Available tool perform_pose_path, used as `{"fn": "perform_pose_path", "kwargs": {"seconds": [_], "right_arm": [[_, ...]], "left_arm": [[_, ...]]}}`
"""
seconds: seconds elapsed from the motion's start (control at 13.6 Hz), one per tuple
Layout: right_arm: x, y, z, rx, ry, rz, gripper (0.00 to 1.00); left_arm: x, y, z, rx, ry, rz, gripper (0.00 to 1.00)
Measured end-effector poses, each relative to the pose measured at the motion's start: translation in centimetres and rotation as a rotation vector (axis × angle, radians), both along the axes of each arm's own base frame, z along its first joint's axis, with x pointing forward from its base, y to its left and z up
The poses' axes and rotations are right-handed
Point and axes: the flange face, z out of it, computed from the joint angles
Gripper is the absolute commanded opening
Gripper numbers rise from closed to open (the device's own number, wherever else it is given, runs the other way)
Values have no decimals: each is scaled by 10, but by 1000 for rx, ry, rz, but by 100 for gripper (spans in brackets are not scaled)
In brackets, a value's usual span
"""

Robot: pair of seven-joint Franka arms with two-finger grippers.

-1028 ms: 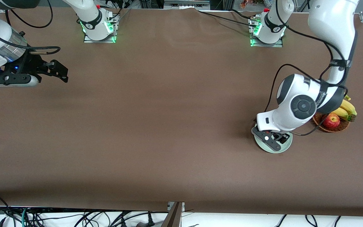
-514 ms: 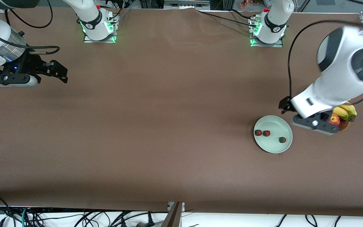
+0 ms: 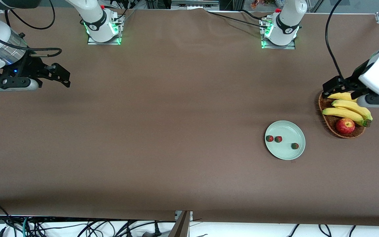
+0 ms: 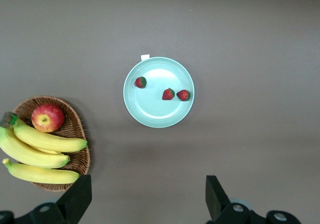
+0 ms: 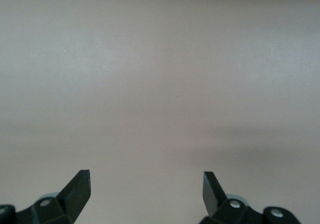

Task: Collect all strawberries into plate

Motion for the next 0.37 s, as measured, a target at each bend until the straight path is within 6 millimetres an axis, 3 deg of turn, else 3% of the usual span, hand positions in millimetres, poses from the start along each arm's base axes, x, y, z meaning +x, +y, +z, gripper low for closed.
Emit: {"fn": "perform_pose_path", "kwargs": {"seconds": [0.15,0.37], "right_arm": [[0,0,0,0,0,0,99],[0,0,0,0,0,0,100]], "left_arm": [[-13,3,-5,25,-1,-1,100],[-15,3,-13,45,11,-5,100]]}}
